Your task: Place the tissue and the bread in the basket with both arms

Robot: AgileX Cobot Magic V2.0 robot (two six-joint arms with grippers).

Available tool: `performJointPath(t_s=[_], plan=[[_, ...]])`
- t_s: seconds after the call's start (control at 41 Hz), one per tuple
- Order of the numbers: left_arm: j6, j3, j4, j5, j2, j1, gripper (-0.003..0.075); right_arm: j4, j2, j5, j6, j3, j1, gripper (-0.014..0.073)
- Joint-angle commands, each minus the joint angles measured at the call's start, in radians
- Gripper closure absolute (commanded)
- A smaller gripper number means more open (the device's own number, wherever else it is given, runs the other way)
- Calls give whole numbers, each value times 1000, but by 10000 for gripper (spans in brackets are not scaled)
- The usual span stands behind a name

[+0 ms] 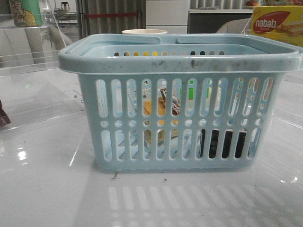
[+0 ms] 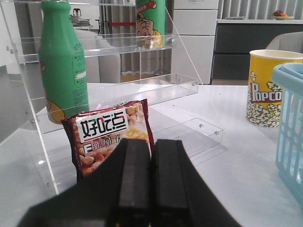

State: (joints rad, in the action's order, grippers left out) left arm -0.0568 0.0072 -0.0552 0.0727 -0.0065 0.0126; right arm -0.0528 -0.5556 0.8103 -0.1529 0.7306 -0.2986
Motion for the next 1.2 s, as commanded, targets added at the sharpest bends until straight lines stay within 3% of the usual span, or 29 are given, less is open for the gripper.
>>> performJointPath(t_s=[0.0, 0.244, 0.586, 0.952, 1.172], plan=[[5, -2, -9, -92, -16, 9, 630, -9, 81, -247, -6, -65, 106, 536], [5, -2, -9, -92, -16, 9, 630, -8, 351, -635, -6, -409, 290, 536], [5, -2, -9, -92, -16, 9, 630, -8, 587, -810, -6, -745, 314, 536], [5, -2, -9, -92, -16, 9, 630, -8, 583, -818, -4, -761, 314, 536], [5, -2, -9, -92, -16, 9, 630, -1, 584, -893, 83, -761, 314, 536]])
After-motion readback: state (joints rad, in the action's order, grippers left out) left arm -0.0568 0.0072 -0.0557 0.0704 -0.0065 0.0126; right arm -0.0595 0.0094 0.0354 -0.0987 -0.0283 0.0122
